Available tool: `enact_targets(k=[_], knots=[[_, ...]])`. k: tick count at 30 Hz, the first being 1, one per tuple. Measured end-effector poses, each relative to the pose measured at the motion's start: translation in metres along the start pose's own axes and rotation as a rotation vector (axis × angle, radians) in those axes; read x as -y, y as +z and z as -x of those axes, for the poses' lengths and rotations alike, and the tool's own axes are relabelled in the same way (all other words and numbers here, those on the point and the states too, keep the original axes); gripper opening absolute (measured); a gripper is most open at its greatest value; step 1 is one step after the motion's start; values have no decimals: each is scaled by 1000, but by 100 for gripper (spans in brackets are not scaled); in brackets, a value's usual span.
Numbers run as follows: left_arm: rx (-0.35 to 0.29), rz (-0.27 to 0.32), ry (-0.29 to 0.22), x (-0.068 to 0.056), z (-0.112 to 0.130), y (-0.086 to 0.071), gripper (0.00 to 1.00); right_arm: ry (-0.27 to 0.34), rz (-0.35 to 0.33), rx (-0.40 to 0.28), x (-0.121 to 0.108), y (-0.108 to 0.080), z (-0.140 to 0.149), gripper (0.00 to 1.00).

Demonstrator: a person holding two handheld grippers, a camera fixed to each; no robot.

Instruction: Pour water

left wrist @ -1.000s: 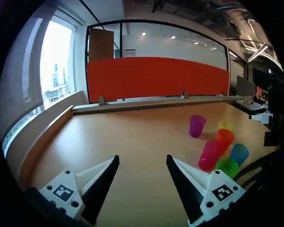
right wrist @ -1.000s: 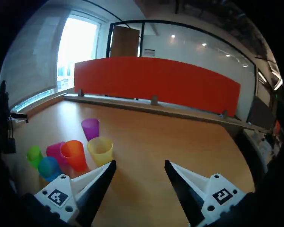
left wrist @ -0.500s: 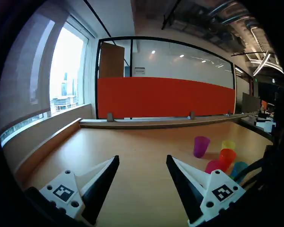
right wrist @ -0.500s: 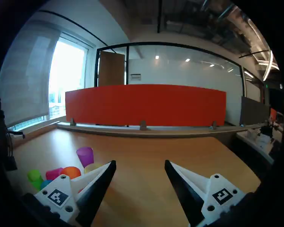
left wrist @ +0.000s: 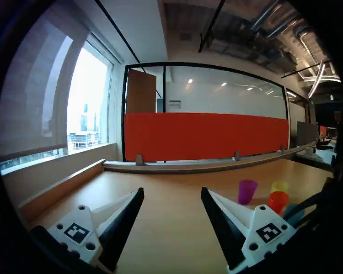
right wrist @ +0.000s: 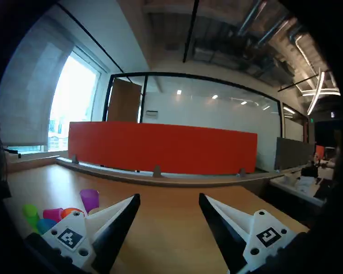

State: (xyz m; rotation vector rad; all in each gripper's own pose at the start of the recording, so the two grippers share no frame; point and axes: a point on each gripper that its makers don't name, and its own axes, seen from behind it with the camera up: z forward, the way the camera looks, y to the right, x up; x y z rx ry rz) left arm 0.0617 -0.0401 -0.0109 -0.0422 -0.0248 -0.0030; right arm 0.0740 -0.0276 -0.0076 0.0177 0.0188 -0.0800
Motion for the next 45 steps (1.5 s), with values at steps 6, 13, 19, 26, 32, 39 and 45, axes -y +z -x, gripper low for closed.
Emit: enact_targets(k=[6, 13, 19, 26, 32, 39, 45], knots=[[-31, -7, -30, -5, -2, 2, 92, -11, 28, -22, -3, -4, -1, 99], [-58, -25, -39, -7, -4, 3, 92, -13, 30, -23, -4, -4, 0, 99], [-65, -52, -26, -9, 2, 2, 92, 6, 45, -13, -10, -1, 2, 99], [-76, -67, -41, -12, 14, 0, 92, 28, 45, 10, -9, 1, 3, 99], [-90, -66, -54, -18, 21, -2, 92, 2, 48, 22, -7, -1, 5, 99], [-95, -73, -19, -25, 30, -2, 92, -1, 48, 37, -6, -3, 11, 100], [-94, -81, -46, -27, 37, 2, 92, 0, 39, 34, -4, -5, 9, 99]])
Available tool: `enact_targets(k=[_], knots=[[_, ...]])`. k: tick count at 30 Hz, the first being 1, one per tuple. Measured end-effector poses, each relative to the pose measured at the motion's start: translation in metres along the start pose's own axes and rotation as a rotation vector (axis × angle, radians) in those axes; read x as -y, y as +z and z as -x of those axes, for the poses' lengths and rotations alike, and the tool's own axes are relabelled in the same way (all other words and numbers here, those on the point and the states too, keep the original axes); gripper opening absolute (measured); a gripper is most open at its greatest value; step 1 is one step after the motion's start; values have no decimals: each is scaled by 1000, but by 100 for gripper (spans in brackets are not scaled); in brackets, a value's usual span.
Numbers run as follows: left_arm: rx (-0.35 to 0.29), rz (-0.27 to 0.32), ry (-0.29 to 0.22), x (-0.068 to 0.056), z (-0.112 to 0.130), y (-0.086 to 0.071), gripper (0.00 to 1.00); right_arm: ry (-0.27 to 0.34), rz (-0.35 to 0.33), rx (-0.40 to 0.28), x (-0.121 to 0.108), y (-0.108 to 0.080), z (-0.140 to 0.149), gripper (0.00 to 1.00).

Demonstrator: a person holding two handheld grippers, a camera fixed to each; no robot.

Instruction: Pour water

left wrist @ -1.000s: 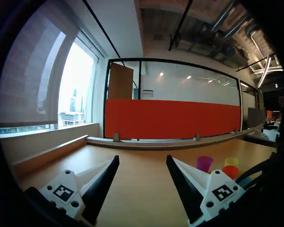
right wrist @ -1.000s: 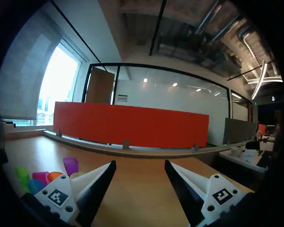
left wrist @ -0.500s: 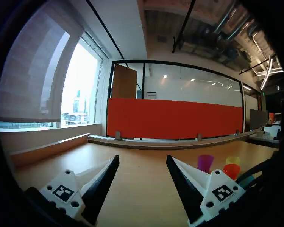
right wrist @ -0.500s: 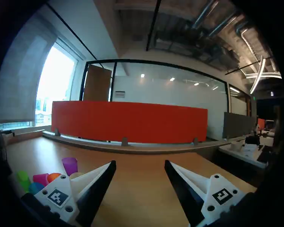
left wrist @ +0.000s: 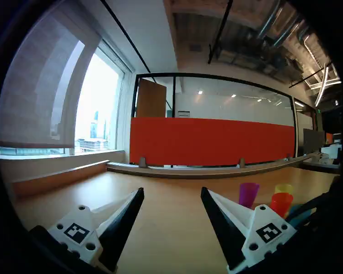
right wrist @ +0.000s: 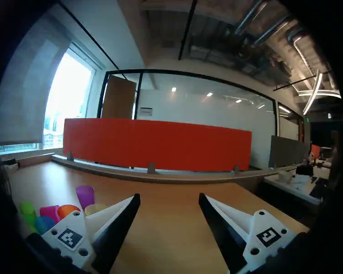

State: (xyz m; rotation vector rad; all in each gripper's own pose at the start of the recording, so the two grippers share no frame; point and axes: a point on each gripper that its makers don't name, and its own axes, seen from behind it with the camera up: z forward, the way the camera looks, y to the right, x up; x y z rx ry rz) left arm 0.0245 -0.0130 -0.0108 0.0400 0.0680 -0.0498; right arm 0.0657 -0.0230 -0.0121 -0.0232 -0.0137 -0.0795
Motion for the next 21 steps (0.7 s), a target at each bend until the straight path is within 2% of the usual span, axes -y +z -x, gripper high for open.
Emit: enact_targets(k=[3, 9, 21], knots=[[4, -1, -18, 1, 3, 2, 92, -2, 0, 1, 0, 0, -1, 99], [18, 1, -20, 1, 9, 5, 92, -3, -4, 3, -1, -2, 1, 99], [41, 15, 28, -5, 17, 8, 92, 8, 2, 1, -7, -3, -3, 99]])
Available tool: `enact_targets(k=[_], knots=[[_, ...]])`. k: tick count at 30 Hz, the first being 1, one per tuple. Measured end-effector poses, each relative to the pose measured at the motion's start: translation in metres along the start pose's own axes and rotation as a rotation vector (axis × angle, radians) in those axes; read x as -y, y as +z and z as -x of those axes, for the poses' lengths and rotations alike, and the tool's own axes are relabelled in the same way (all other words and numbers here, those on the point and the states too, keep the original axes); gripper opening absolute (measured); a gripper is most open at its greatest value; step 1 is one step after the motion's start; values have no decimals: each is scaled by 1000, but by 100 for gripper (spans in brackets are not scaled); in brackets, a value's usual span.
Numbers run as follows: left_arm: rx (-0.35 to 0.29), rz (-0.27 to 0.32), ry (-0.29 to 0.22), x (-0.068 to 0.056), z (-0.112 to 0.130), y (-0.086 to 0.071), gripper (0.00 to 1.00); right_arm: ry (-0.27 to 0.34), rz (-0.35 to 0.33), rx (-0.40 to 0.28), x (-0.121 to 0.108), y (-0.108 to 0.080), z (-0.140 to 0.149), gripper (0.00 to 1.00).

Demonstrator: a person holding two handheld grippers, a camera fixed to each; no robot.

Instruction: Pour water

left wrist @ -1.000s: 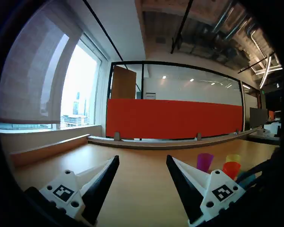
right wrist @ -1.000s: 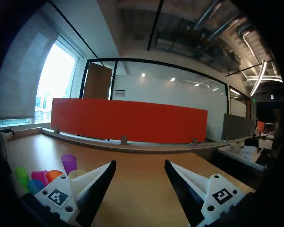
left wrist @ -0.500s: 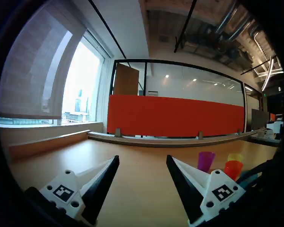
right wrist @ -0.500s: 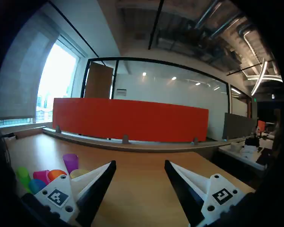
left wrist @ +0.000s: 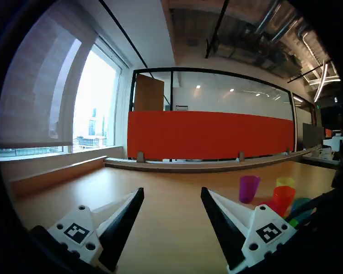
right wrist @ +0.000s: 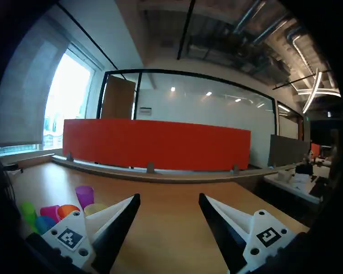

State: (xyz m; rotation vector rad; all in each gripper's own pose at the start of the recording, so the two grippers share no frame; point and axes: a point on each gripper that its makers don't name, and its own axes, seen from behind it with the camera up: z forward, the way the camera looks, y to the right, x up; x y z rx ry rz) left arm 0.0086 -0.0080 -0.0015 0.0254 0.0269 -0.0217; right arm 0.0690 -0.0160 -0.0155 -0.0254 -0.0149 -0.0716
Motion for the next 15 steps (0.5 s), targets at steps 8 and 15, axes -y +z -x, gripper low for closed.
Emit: enact_targets(k=[8, 15], knots=[[22, -1, 17, 0, 7, 2, 92, -6, -7, -3, 2, 1, 0, 99], [24, 3, 19, 0, 8, 3, 92, -12, -16, -6, 7, 3, -2, 100]])
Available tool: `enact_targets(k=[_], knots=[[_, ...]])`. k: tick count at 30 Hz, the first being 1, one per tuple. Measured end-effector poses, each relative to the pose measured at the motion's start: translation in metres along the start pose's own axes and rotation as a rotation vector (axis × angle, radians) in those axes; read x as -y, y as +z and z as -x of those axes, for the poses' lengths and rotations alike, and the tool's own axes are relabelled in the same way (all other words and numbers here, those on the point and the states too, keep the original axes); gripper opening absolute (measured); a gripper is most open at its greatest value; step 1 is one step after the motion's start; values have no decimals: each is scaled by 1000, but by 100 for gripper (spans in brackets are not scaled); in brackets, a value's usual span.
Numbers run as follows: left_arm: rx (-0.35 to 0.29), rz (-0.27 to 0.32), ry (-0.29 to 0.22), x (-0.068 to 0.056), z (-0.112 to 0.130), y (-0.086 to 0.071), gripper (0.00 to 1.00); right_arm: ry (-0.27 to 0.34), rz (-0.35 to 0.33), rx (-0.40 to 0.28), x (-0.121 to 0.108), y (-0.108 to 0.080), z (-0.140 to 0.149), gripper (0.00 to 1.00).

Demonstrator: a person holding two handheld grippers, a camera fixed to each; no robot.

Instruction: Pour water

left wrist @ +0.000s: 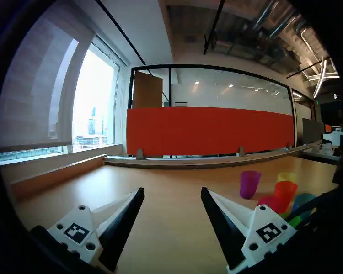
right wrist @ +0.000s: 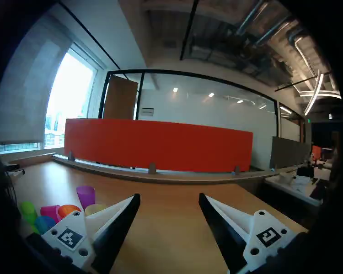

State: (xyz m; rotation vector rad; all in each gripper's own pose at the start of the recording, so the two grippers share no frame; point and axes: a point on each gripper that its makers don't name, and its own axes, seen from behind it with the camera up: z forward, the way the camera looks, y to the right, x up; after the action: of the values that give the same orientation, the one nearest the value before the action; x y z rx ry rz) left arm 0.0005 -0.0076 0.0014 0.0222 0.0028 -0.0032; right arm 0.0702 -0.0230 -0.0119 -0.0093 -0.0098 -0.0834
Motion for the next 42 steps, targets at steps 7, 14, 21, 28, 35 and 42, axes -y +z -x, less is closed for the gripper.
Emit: enact_targets(k=[7, 14, 21, 28, 35, 42], knots=[[2, 8, 3, -2, 0, 0, 92, -10, -10, -17, 3, 0, -4, 99], [2, 8, 3, -3, 0, 0, 92, -29, -12, -29, 4, -5, -6, 100], [2, 8, 3, -3, 0, 0, 92, -27, -22, -44, 7, -6, -4, 99], [2, 8, 3, -2, 0, 0, 92, -12, -42, -63, 12, -3, -6, 100], [2, 8, 3, -2, 0, 0, 92, -22, -47, -85, 19, 3, -5, 99], [2, 8, 3, -3, 0, 0, 92, -27, -62, -105, 29, 7, 5, 100]])
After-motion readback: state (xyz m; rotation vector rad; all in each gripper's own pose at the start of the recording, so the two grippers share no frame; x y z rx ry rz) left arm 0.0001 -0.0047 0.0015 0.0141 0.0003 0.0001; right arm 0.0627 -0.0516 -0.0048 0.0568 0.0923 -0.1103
